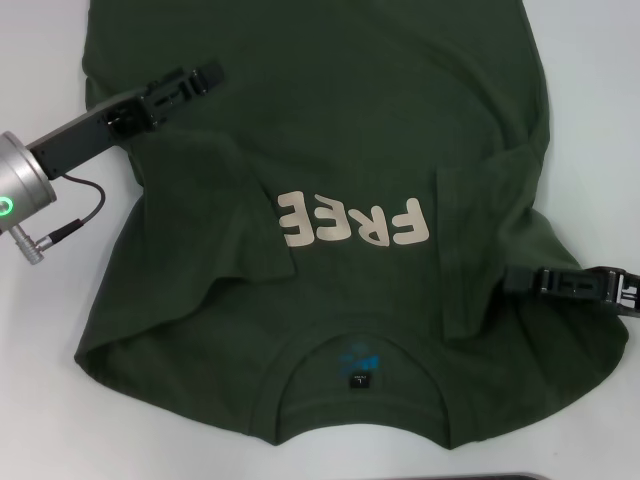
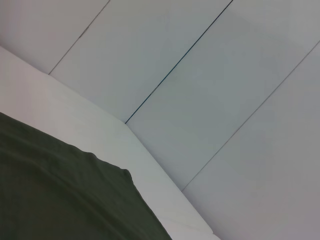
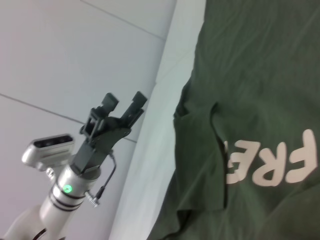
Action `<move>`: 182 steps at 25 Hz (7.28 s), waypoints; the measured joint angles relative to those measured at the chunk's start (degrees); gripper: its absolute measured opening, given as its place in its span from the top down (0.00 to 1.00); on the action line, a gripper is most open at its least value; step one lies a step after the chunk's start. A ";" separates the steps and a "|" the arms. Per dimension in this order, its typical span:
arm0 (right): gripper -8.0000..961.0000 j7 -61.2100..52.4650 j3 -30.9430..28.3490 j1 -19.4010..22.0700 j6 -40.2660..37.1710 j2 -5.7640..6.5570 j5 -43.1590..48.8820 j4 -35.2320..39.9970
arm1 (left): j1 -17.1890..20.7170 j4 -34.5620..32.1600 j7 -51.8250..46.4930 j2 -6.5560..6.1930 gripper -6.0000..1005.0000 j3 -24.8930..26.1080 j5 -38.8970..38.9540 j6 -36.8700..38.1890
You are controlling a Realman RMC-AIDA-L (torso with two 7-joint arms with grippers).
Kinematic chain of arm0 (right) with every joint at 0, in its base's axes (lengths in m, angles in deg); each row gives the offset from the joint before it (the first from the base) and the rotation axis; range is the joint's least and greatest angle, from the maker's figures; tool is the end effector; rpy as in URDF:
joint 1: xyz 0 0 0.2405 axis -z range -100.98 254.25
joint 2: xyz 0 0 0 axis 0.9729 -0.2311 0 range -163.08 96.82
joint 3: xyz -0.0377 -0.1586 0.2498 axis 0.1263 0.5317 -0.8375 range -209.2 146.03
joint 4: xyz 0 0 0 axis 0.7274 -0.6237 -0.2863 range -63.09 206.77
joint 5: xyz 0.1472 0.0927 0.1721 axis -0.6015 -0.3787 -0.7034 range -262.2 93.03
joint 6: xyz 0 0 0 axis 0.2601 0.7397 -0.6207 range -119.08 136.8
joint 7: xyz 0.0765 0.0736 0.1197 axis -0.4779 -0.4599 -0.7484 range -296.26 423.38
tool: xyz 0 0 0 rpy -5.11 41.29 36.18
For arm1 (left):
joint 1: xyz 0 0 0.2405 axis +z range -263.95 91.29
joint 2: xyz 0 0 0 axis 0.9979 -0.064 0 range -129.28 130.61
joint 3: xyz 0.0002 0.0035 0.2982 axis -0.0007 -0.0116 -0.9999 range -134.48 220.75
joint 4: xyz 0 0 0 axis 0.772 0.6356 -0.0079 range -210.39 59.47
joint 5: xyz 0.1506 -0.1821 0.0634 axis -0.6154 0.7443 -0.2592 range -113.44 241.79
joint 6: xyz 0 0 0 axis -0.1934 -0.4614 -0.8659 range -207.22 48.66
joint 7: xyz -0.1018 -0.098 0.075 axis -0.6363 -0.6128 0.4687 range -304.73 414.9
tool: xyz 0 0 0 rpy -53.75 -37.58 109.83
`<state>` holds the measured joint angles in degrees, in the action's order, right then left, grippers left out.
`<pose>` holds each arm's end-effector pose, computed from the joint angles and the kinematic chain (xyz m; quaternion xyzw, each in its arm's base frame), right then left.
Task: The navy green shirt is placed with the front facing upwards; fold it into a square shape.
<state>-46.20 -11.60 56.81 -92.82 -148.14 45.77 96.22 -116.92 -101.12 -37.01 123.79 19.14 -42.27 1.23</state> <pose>0.3993 0.2615 -0.0262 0.7373 -0.6082 -0.2941 0.0085 -0.3229 0.3880 -0.0590 -0.7740 -0.4523 -0.4057 0.1782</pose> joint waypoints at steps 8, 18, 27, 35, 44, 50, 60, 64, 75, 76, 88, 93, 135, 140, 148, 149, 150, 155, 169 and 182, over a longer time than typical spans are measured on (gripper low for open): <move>0.53 3.67 -2.10 0.41 -9.11 0.94 -1.36 0.54 | 0.00 0.00 0.00 0.01 0.16 0.00 0.25 0.01; 0.27 3.93 -7.13 5.53 -9.04 4.62 -1.51 2.34 | 0.01 0.00 0.00 0.09 0.16 0.09 0.37 -0.07; 0.26 -0.56 -8.72 10.09 -9.09 7.24 -0.93 3.56 | -0.16 0.00 0.00 0.20 0.16 0.09 0.37 -0.19; 0.18 -5.82 -9.51 11.91 -6.81 8.28 -0.80 3.59 | 0.15 0.00 0.37 0.35 0.16 0.18 0.37 -0.19; 0.14 -9.54 -9.27 11.66 -2.45 7.57 1.34 2.72 | -0.20 -0.11 0.64 0.27 0.16 0.07 0.37 -0.33; 0.14 -12.02 -9.35 11.54 0.17 7.06 2.49 2.15 | -0.26 -0.05 0.77 0.15 0.16 0.00 0.28 -1.50; 0.14 -14.24 -9.52 10.88 1.97 5.84 2.60 2.07 | -0.42 -0.12 1.25 0.16 0.16 0.00 0.19 -1.91; 0.14 -14.50 -9.53 10.39 2.05 5.51 2.34 2.07 | -0.60 -0.03 1.37 0.12 0.16 0.00 0.02 -2.41; 0.14 -15.48 -9.10 8.63 3.17 5.29 2.56 2.06 | -0.54 0.00 1.40 0.00 0.16 0.00 -0.04 -2.47; 0.14 -15.62 -9.07 8.58 3.44 5.28 2.58 2.03 | -0.54 0.00 1.40 0.00 0.16 0.00 -0.02 -2.47; 0.15 -16.37 -8.67 8.21 4.56 4.81 4.23 1.45 | -0.58 0.00 1.41 0.00 0.16 0.00 -0.10 -2.96; 0.15 -16.37 -6.96 7.59 4.49 4.53 4.27 1.45 | -0.61 0.00 1.40 0.00 0.16 0.00 -0.10 -2.99; 0.98 -12.86 -5.64 8.07 2.30 4.44 4.27 1.53 | -0.41 0.00 1.22 -0.09 0.16 0.00 0.05 -3.07; 0.98 -8.37 -8.48 8.63 0.26 4.43 3.85 1.95 | -0.46 0.00 1.05 -0.19 0.16 0.00 0.17 -3.06; 0.98 -3.85 -11.94 7.43 0.32 4.46 3.80 2.06 | -0.11 -0.24 0.99 -0.59 0.16 0.02 0.16 -1.86; 0.98 -3.57 -11.89 7.22 0.63 4.44 3.83 2.07 | 0.08 -0.25 1.01 -0.76 0.16 0.01 0.05 -1.27; 0.98 -3.30 -11.85 7.09 0.79 4.42 3.85 2.07 | 0.31 -0.29 1.02 -0.91 0.16 0.01 -0.02 -0.63; 0.98 -2.32 -12.10 6.63 0.85 4.50 3.83 2.06 | 2.33 -0.44 0.66 -2.15 0.16 0.17 0.35 5.61; 0.98 -1.93 -11.84 4.68 0.80 4.53 3.81 2.02 | 7.74 -1.16 -10.97 -8.99 0.16 -7.58 -6.80 11.49; 0.98 -2.03 -12.04 4.63 0.82 5.18 4.01 1.88 | 9.49 -6.17 -23.17 -13.61 0.17 -8.03 -14.79 16.24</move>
<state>-48.23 -23.64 61.43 -92.01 -142.96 49.77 98.11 -107.43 -107.29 -60.18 110.17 11.11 -57.05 17.47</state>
